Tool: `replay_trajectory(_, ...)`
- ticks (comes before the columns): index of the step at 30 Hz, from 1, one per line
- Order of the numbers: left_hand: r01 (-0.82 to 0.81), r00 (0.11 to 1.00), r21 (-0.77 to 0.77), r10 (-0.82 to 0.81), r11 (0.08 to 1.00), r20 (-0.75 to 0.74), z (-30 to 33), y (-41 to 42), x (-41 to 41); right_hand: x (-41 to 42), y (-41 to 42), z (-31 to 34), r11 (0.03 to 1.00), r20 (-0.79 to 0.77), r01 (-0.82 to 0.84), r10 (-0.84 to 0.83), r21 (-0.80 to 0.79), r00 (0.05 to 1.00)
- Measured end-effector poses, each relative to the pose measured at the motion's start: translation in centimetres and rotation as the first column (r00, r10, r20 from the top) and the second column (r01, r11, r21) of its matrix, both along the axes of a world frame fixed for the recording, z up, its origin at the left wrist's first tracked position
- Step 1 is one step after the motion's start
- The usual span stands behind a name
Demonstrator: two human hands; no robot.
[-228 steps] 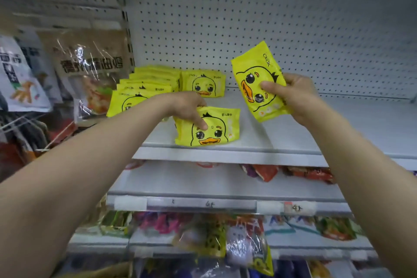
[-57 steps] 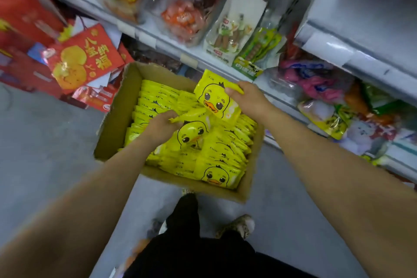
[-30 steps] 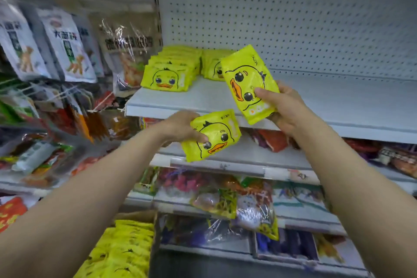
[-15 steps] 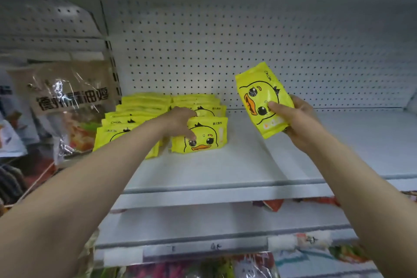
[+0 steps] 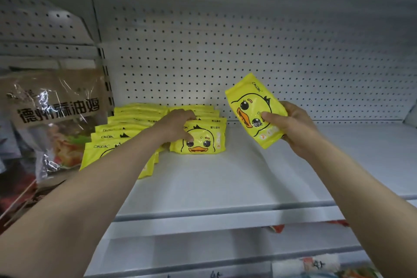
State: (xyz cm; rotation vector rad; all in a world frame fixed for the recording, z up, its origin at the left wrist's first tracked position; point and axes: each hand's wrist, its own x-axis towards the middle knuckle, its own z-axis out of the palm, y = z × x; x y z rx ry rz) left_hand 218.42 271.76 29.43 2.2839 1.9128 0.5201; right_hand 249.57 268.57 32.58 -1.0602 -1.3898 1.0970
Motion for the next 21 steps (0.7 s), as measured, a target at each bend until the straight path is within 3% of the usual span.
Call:
replay_trajectory(5,-0.079,0.995,0.121,0.086,0.989,-0.053,-0.3,-1.4,0.2,-1.5,0.6,0.2,0.999,0.135,-0.034,0.03,0.024,0.99)
replay_trajectory(9,-0.229,0.969,0.292,0.246,0.929,-0.022,-0.3,-5.2,-0.6,-3.4,1.3,0.6,0.993,0.323,-0.098,0.07,0.07,0.944)
replay_trajectory(13,-0.416,0.906,0.263,0.422,0.871,0.036,-2.7,-9.9,-1.6,-6.1,2.5,-0.5,0.977,0.559,-0.2,0.127,0.07,0.819)
replay_trajectory(17,-0.378,0.919,0.285,0.393,0.881,0.004,-5.4,-11.2,-2.1,-9.2,3.1,-2.4,0.952,0.748,-0.306,0.179,0.033,0.64)
replay_trajectory(21,-0.367,0.921,0.327,0.39,0.871,-0.007,-6.4,-11.2,-2.1,-10.8,3.7,-3.3,0.934,0.805,-0.344,0.131,0.096,0.579)
